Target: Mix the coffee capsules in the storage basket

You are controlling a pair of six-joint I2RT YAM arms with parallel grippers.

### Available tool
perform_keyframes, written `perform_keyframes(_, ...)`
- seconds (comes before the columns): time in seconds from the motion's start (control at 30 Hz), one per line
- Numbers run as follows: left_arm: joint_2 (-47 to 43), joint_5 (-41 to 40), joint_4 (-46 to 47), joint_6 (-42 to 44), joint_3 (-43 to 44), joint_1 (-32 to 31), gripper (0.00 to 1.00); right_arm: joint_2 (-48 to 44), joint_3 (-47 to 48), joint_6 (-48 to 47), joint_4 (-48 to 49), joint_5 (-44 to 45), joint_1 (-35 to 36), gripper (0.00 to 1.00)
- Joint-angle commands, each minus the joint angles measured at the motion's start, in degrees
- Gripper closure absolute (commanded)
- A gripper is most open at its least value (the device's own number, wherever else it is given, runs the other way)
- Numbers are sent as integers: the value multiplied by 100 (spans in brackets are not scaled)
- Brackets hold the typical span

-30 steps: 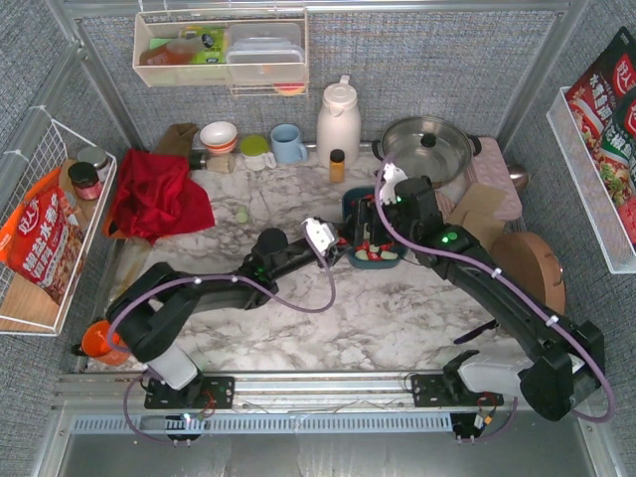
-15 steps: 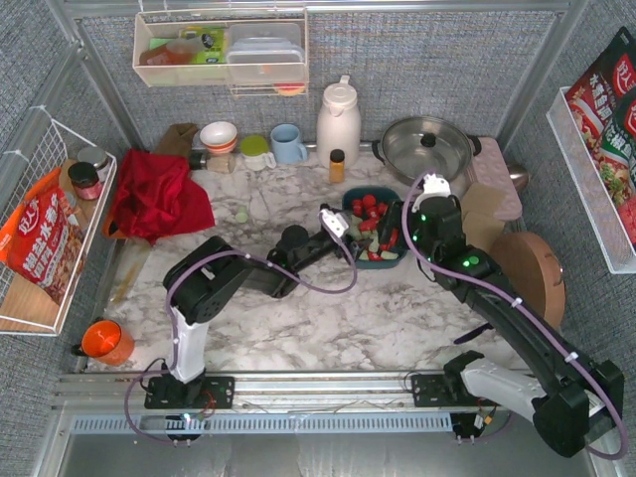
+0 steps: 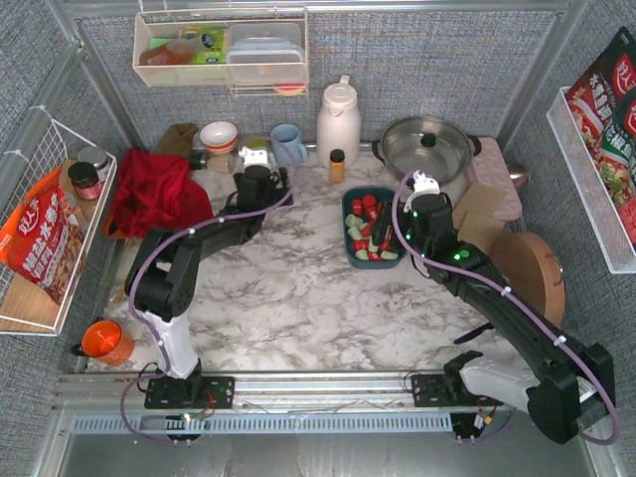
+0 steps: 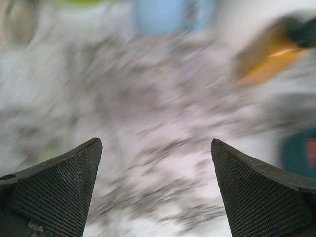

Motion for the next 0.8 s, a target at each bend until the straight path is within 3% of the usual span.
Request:
perform_keyframes(0.0, 334, -679, -2614, -255, 245, 462, 0, 110, 84, -31, 183, -273, -1, 21)
perform_keyframes(0.43, 606, -1254, -3029, 36, 537, 964, 7, 269, 181, -86, 119, -522, -1, 21)
perform_keyframes(0.77, 1430, -667, -3309, 57, 1029, 1199, 39, 294, 190, -112, 102, -586, 3, 21)
